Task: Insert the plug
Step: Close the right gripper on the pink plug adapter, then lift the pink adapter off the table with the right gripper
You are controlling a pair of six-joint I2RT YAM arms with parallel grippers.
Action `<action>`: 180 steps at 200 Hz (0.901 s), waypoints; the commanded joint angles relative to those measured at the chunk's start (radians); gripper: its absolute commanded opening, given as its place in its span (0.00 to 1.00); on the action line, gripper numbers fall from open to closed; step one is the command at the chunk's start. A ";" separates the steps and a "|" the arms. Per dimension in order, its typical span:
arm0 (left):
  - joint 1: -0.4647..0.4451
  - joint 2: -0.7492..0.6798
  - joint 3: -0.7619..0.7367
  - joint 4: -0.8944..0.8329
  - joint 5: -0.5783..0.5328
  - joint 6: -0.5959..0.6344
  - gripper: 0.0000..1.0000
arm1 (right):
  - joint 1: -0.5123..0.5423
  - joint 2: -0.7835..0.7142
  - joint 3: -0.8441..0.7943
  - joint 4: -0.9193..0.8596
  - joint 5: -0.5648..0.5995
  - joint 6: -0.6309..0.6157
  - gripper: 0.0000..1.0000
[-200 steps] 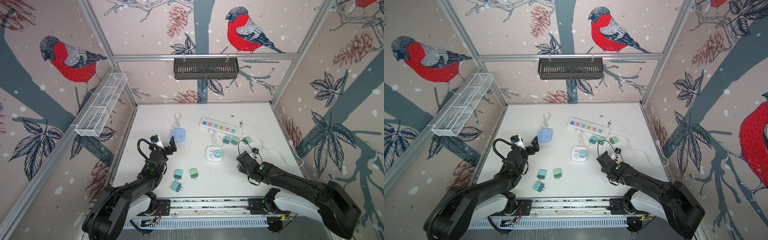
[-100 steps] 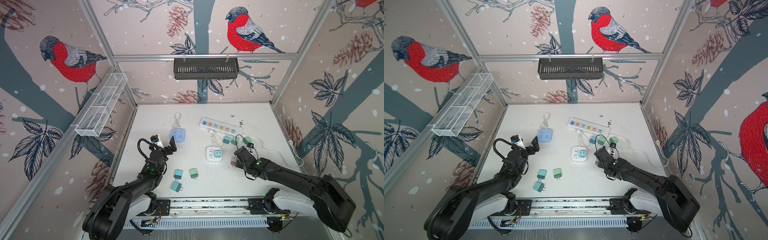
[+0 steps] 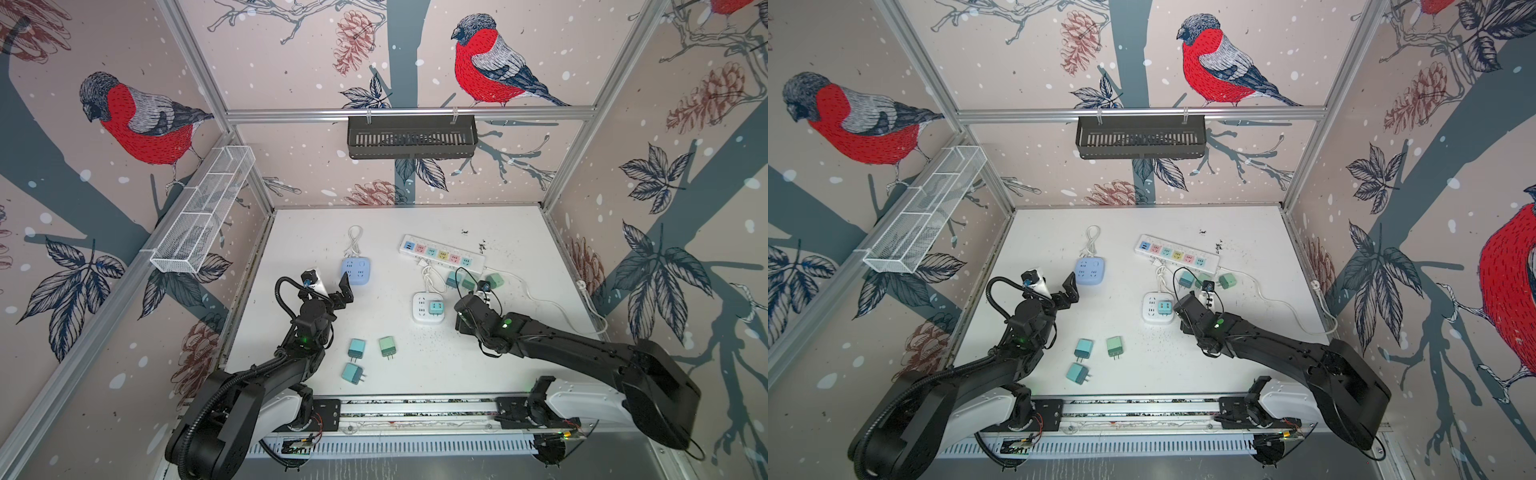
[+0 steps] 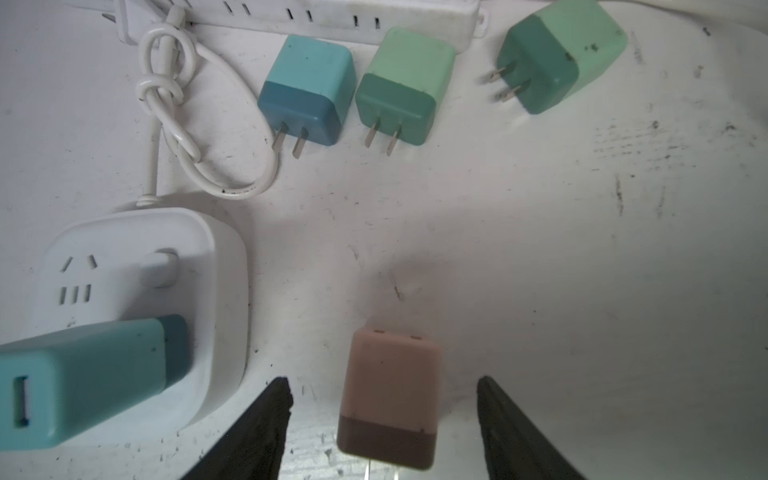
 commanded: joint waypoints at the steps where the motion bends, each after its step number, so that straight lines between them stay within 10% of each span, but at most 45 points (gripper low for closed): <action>1: 0.001 -0.003 0.006 0.041 0.007 -0.004 0.98 | 0.004 0.062 0.017 -0.001 0.025 -0.017 0.72; 180: 0.002 -0.004 0.005 0.042 0.009 -0.006 0.98 | 0.015 0.163 -0.007 0.044 -0.013 -0.012 0.43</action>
